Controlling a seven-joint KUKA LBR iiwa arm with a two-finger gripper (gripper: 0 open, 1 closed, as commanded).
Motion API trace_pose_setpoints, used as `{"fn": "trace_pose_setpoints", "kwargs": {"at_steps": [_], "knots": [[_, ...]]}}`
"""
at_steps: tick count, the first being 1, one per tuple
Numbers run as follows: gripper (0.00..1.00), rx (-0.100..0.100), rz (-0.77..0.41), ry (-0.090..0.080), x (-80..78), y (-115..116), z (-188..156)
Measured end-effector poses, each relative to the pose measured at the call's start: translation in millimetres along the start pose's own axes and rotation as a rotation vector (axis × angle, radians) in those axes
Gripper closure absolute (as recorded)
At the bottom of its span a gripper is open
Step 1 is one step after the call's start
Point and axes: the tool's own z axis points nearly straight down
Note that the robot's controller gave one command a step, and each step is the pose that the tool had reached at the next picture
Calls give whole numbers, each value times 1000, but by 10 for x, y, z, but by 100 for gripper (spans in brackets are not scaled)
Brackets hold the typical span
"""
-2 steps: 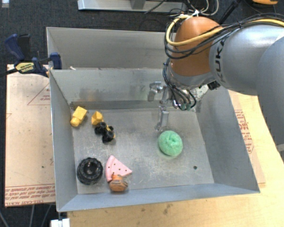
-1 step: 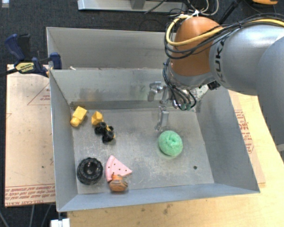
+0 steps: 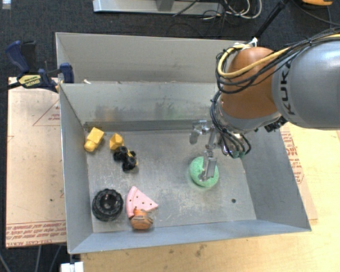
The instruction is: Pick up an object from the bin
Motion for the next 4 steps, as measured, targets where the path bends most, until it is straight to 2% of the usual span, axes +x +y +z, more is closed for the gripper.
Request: {"fn": "trace_pose_setpoints", "kwargs": {"at_steps": [1,2,3,4], "knots": [[0,0,-82,3,227,-285,94],[0,2,-189,-3,97,-447,318],[100,0,-173,0,75,-484,736],[100,0,-173,0,75,-484,736]]}}
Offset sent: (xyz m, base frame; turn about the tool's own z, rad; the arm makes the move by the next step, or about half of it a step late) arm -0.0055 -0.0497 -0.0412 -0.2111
